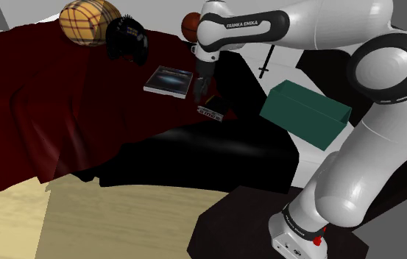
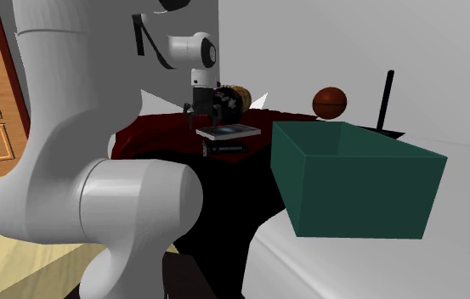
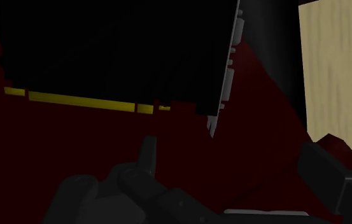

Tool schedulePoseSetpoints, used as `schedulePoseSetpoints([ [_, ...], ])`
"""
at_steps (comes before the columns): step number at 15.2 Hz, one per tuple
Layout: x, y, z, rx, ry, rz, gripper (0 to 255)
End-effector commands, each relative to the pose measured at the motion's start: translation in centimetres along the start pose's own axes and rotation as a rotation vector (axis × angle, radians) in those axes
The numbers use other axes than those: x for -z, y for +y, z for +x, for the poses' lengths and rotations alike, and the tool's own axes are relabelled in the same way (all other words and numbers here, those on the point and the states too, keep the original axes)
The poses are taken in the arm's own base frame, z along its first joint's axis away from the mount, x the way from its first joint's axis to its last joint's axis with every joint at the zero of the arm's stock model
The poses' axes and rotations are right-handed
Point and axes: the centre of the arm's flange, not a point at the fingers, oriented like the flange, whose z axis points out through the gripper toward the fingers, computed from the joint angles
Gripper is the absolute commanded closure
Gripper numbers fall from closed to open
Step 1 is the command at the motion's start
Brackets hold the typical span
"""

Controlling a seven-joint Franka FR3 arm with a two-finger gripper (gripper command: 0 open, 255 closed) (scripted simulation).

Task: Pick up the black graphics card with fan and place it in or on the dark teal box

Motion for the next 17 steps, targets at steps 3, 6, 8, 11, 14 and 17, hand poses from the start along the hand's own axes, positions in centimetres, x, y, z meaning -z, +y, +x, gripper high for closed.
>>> schedulePoseSetpoints([
  [3, -2.0, -0.1, 0.3, -0.001, 0.000, 0.000, 0],
  [6, -3.4, -0.1, 0.3, -0.001, 0.000, 0.000, 0],
  [8, -3.4, -0.1, 0.3, -0.001, 0.000, 0.000, 0],
  [11, -3.4, -0.1, 0.3, -0.001, 0.000, 0.000, 0],
  [14, -3.4, -0.1, 0.3, -0.001, 0.000, 0.000, 255],
  [17, -3.4, 0.0, 0.3, -0.001, 0.000, 0.000, 255],
])
